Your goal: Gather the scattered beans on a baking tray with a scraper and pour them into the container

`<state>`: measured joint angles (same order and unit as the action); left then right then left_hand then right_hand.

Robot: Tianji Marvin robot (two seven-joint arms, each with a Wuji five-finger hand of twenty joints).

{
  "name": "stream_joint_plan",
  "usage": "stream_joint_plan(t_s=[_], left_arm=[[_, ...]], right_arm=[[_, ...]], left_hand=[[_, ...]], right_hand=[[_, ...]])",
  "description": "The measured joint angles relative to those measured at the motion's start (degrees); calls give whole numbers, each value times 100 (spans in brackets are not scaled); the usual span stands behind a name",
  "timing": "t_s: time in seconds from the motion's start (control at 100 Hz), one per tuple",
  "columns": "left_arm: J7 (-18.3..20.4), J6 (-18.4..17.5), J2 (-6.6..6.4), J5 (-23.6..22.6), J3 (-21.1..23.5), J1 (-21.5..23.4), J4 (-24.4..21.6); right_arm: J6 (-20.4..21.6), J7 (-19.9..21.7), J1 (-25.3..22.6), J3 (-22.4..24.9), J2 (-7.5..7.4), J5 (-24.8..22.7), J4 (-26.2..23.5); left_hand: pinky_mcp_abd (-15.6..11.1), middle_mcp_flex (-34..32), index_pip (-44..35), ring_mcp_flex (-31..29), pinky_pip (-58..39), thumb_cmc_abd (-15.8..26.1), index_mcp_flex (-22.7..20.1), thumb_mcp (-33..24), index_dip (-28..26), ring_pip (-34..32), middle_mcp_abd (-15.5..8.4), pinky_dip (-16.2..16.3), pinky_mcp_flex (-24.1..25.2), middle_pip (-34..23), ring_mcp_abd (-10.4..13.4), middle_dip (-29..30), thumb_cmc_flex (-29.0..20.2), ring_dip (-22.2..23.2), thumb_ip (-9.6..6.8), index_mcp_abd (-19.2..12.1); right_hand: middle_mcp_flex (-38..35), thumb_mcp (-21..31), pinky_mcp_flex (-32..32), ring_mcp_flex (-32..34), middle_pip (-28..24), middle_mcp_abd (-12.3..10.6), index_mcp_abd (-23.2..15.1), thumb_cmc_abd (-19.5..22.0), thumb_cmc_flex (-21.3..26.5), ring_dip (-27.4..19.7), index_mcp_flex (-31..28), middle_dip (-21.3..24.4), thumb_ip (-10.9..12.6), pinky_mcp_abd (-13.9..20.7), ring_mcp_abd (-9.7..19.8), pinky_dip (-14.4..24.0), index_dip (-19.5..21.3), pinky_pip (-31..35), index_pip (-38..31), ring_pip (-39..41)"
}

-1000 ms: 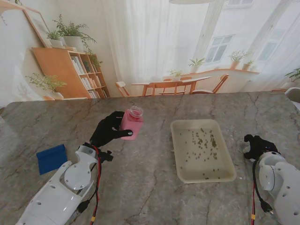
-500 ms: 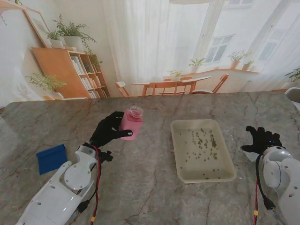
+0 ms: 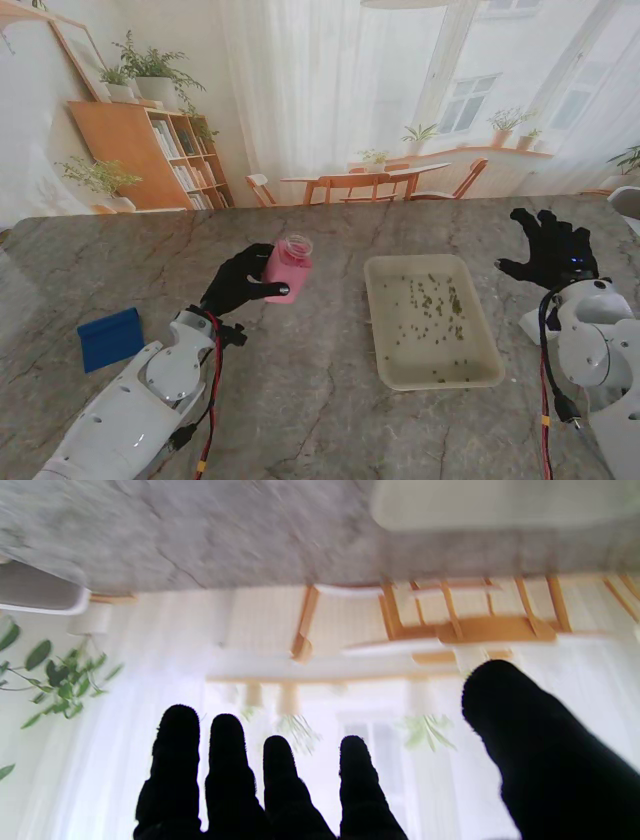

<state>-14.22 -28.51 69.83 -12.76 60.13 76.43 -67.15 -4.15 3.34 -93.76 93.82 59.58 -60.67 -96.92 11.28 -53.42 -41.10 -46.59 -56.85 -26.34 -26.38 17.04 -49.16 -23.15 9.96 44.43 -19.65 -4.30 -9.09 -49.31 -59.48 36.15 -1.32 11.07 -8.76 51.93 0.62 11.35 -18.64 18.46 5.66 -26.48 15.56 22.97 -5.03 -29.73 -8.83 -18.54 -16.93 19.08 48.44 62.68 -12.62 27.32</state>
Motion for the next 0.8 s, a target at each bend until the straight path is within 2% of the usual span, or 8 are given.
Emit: stream_joint_plan(t_s=[0.1,0.2,0.26,0.38,0.5,0.6,0.74,0.8], left_arm=[[-66,-124,69,233,-146,-149,279],[-107,-331,147,346,-287,-284,577],[-153,-401,194,362,-373,-355,740],[-294,-488,329,592,-582,-521,1134],[-369,-617,495,749,-774,-719,1594],[-369,-783,556,723,-929,-832,1813],[-361,-945,639,601,-1109,-1004,2135],[-361,-992,686,596,-1172,-1081,2298]], right_arm=[[-590,-745,-43,-491,49,626,-293],[-633,-1324,-91,-860,207,610,-418],[-602,-1355,-104,-1071,271,704,-456],[-690,-1246,-102,-1549,320,1494,-522],[-911,-1845,-20,-1987,427,1279,-337],[-956,-1891,25,-2076,496,1087,-194],[-1123,-2080,59,-2235,541,1612,-93],[-1157,-2217,58,-2260,587,1655,-38]], left_hand=[[2,63,0,59,3,55,58,-1,-13,-14,0,0,47,0,0,-54,-4,5,0,0],[2,132,0,129,6,76,117,-1,-40,-16,0,0,63,0,0,-102,-26,7,0,0],[2,171,0,180,6,76,129,-1,-60,-16,0,0,63,0,3,-128,-37,8,0,0],[2,297,0,316,11,194,278,-1,-79,-16,-4,0,137,-9,24,-144,-41,11,0,0],[2,390,0,415,61,247,349,-1,-84,-46,-7,-3,282,-42,29,-144,-53,12,0,0],[2,534,0,568,158,304,415,-3,-83,-46,-18,-137,450,-109,38,-128,-98,-70,0,0],[17,787,0,798,368,410,582,-6,-82,85,-57,-420,714,-294,87,85,-160,-323,0,0],[17,862,-1,863,445,415,601,-7,-78,228,-67,-558,821,-370,100,145,-196,-500,0,0]], right_hand=[[-97,-65,2,16,0,0,4,52,9,0,-76,-51,0,5,0,-1,0,-4,5,-53],[-575,-74,-249,370,0,-67,-24,53,13,0,-454,-59,0,15,3,-1,3,-53,-74,-76],[-1002,-116,-488,701,-3,-187,-177,53,68,0,-814,-58,0,21,35,-1,4,-107,-188,-92],[-1515,-198,-687,991,-8,-351,-337,53,73,-14,-1394,-61,0,21,145,-1,-147,-214,-418,-228],[-1722,-170,-717,1101,-8,-411,-403,53,125,-15,-1523,-49,1,21,201,-1,-223,-273,-516,-268],[-1793,-170,-772,1177,-8,-436,-426,53,126,-15,-1590,-49,1,21,209,-1,-229,-286,-575,-291],[-1943,-170,-831,1257,-7,-443,-458,53,132,-15,-1802,-49,2,20,211,-1,-287,-337,-661,-301],[-1968,-170,-833,1298,-7,-443,-458,53,135,-15,-1802,-49,2,-1,211,-1,-289,-346,-661,-311]])
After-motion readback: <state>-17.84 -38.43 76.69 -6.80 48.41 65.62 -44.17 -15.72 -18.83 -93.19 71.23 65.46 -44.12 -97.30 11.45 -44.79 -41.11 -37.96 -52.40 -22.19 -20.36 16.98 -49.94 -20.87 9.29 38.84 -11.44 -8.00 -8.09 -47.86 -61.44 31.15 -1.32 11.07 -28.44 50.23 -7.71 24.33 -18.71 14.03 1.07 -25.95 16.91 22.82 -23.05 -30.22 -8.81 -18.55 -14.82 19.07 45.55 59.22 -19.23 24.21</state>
